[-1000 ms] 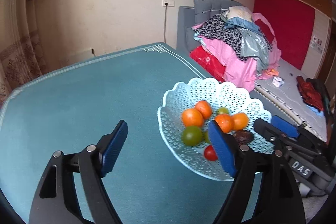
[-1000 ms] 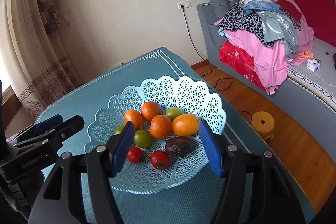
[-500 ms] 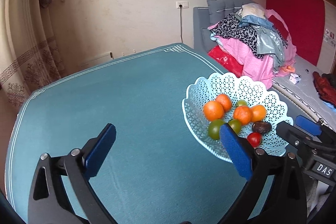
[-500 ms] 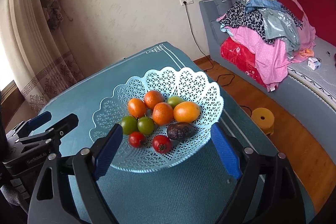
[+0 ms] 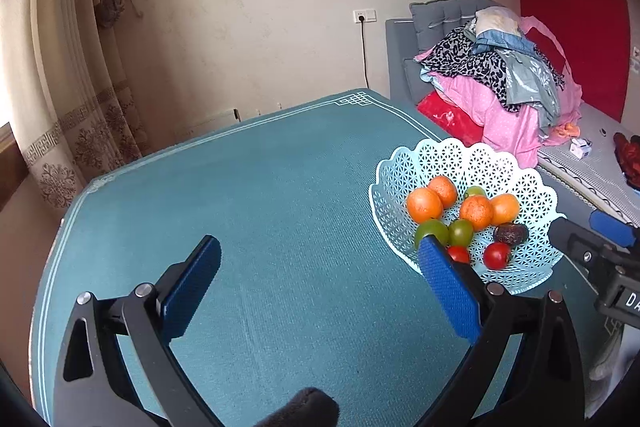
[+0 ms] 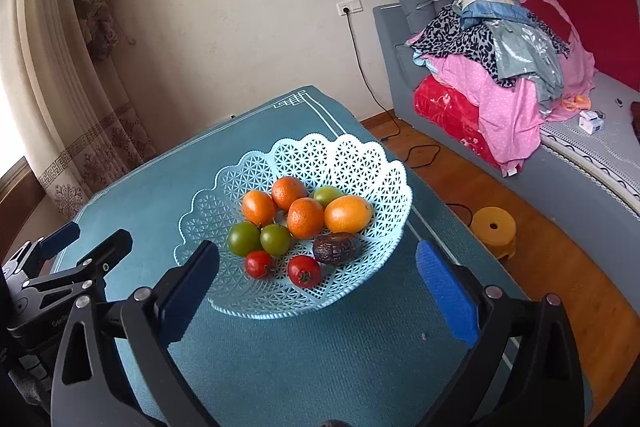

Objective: Organize fruits

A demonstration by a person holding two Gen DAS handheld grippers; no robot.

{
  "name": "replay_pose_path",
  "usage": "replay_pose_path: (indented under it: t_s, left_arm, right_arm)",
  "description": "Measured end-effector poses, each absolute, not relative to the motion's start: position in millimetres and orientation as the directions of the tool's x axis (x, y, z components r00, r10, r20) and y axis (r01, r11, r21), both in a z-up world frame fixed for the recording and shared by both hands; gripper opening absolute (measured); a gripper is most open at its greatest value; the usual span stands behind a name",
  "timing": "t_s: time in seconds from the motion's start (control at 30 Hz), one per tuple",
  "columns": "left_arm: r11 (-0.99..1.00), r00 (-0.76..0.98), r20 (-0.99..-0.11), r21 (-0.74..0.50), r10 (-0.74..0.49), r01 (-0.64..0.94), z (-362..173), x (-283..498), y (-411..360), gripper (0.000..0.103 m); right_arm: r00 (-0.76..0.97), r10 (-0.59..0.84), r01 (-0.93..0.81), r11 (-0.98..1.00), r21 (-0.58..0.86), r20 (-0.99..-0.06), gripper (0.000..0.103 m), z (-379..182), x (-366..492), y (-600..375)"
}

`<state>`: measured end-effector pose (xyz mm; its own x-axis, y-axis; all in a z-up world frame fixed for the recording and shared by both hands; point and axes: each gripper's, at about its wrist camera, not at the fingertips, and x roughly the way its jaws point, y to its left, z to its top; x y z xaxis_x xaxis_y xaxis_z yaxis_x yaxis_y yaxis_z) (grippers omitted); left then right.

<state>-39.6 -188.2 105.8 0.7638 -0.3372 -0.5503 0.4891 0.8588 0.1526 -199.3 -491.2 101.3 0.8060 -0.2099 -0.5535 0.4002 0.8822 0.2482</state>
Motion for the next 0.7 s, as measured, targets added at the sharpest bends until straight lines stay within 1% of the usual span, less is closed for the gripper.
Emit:
replay_pose_path:
  t_s: [0.1, 0.2, 0.3, 0.7]
  left_arm:
    - [0.857, 0.768, -0.544, 0.160, -0.338, 0.491, 108, -43, -187, 0.100]
    - [0.857, 0.776, -0.537, 0.173, -0.331, 0.485, 110, -46, -187, 0.100]
    - [0.857, 0.782, -0.533, 0.184, -0.323, 0.480, 110, -48, -186, 0.100]
    - [0.861, 0.797, -0.524, 0.213, -0.299, 0.463, 112, -50, -186, 0.100]
  right_arm:
    - [0.802, -0.221, 0.403, 0.886, 0.230, -0.555, 0.098, 103, -201, -491]
    - [0.791, -0.257, 0.413, 0.894, 0.175, -0.556, 0.098, 106, -201, -488]
    - [0.788, -0.261, 0.400, 0.906, 0.140, -0.558, 0.098, 108, -200, -483]
    - [0.761, -0.261, 0.385, 0.918, 0.090, -0.595, 0.098, 105, -195, -481]
